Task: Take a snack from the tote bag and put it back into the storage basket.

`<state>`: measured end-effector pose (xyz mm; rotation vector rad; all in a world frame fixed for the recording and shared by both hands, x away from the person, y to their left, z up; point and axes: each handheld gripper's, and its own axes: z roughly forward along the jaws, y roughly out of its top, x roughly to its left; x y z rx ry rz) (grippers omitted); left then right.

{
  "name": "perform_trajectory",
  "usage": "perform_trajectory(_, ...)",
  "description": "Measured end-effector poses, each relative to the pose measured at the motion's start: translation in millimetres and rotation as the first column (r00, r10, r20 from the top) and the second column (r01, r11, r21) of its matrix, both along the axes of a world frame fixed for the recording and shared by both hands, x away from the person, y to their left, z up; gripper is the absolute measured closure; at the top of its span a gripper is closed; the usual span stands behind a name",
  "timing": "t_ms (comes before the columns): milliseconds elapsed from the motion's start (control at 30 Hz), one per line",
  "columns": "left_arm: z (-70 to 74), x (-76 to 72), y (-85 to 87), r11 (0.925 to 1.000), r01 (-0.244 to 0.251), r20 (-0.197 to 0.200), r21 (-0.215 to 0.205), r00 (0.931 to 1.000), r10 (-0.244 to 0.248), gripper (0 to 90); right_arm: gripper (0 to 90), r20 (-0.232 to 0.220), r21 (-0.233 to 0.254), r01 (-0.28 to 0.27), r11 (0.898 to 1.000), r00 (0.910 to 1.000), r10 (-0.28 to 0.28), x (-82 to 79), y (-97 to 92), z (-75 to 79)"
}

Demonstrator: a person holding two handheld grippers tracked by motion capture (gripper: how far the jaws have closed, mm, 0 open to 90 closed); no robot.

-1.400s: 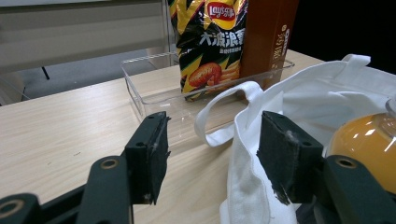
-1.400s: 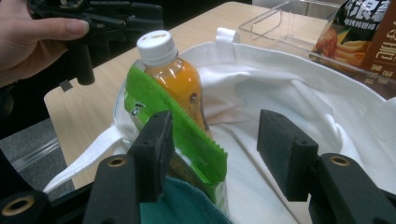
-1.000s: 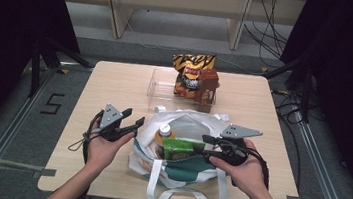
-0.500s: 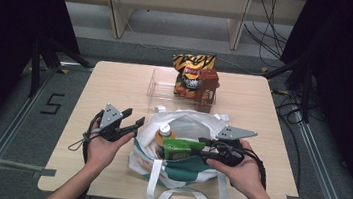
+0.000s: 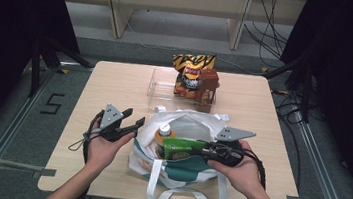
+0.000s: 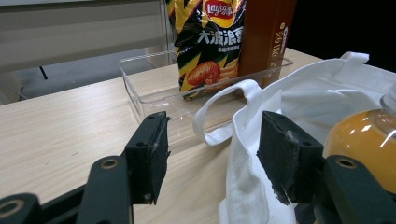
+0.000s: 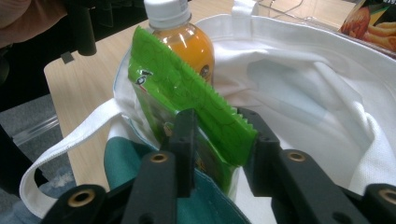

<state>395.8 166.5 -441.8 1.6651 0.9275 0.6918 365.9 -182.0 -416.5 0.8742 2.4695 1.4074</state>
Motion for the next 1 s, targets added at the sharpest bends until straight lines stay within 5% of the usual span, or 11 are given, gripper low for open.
perform_trajectory(267,0.1,-0.4,-0.8,1.0,0.0,0.002,-0.005,1.0,0.0,42.2,83.0,0.055,-0.04,0.006,0.999,0.9985,-0.004,-3.5,-1.1,1.8)
perform_trajectory(333,-0.4,-0.1,-1.1,1.0,0.001,-0.001,-0.007,1.0,-0.001,42.2,86.0,0.033,-0.035,0.002,0.999,0.9995,-0.001,-5.8,-0.1,2.3)
perform_trajectory(400,-0.3,-0.1,-0.9,1.0,0.002,0.0,-0.007,1.0,-0.002,42.2,87.9,0.073,-0.042,-0.011,0.999,0.9972,0.014,-3.7,-1.1,2.7)
perform_trajectory(467,-0.1,0.3,-0.1,1.0,0.001,0.0,-0.004,1.0,-0.001,42.2,88.6,0.057,-0.04,-0.005,0.999,0.9984,0.008,-6.5,0.5,2.8)
perform_trajectory(1000,-0.8,0.7,-1.2,1.0,0.0,0.0,-0.007,1.0,0.0,42.2,90.0,0.175,-0.053,-0.054,0.997,0.9826,0.062,-15.4,-5.9,22.4)
